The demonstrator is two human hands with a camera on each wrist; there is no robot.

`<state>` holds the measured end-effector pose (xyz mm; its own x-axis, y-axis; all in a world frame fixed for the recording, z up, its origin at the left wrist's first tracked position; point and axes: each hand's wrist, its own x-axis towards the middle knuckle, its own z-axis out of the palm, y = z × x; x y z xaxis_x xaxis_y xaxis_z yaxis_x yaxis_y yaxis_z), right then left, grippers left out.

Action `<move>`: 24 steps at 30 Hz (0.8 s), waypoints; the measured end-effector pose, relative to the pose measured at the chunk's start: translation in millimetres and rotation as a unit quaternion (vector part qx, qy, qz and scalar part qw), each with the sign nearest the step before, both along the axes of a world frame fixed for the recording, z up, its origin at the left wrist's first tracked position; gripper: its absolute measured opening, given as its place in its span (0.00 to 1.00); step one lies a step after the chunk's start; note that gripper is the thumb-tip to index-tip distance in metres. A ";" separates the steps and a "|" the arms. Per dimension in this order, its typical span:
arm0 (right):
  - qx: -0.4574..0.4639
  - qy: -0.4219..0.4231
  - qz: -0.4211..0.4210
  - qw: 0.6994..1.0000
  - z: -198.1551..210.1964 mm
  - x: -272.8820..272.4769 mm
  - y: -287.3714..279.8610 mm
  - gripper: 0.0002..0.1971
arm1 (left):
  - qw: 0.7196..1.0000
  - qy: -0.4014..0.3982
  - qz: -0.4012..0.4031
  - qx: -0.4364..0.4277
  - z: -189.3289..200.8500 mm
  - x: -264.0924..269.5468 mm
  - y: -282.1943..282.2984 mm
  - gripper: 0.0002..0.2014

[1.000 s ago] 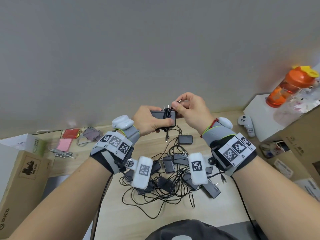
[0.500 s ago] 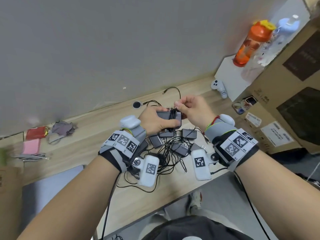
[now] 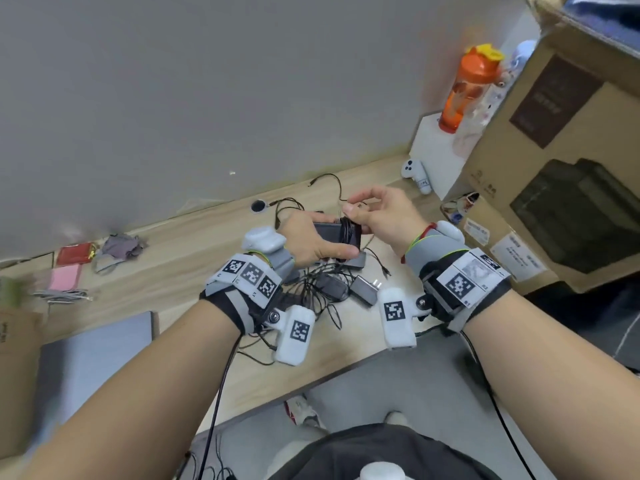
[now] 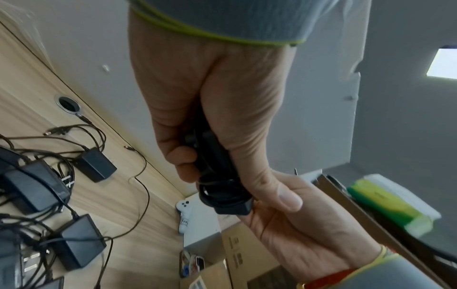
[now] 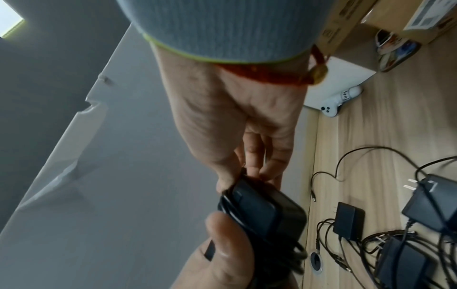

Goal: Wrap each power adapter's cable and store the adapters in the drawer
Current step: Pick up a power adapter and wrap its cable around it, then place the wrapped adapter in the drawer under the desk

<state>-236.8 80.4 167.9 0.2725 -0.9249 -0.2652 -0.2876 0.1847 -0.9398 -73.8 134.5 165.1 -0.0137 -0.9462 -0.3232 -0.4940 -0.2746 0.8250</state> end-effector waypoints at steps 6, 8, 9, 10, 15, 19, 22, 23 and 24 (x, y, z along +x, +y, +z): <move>0.034 -0.008 -0.033 0.999 -16.6 -90.5 15.9 0.09 | 1.000 0.003 -0.006 0.004 -10.5 -89.7 10.3 0.19; 0.062 -0.012 -0.039 0.997 -27.8 -123.9 19.8 0.11 | 1.000 0.025 0.002 0.000 -20.9 -124.4 15.9 0.18; 0.079 -0.017 -0.047 0.996 -34.8 -142.3 22.8 0.11 | 0.999 0.038 0.011 0.005 -26.9 -143.0 20.3 0.17; 0.093 -0.017 -0.056 0.994 -41.0 -154.3 23.8 0.12 | 0.998 0.052 0.026 0.013 -33.8 -152.3 21.9 0.17; 0.140 0.085 -0.049 0.985 -101.1 -234.2 39.7 0.19 | 0.983 0.107 0.077 0.130 -85.8 -200.6 37.4 0.23; 0.161 0.197 -0.025 0.967 -149.7 -272.7 53.5 0.18 | 0.966 0.142 0.082 0.201 -118.2 -217.3 44.6 0.15; 0.163 0.300 0.045 0.939 -188.2 -288.2 65.4 0.14 | 0.954 0.156 0.073 0.246 -155.2 -235.1 49.7 0.15; 0.168 0.325 0.068 0.928 -207.4 -291.7 70.5 0.13 | 0.948 0.161 0.074 0.263 -172.0 -240.7 54.3 0.15; 0.168 0.344 0.087 0.920 -218.7 -293.0 74.8 0.13 | 0.945 0.162 0.076 0.273 -181.9 -244.7 59.1 0.14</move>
<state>-529.8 155.2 -50.8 0.0696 -0.7171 -0.6935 -0.8459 0.3261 -0.4220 -318.5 193.6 -16.9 -0.0742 -0.6384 -0.7661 -0.1599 -0.7507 0.6411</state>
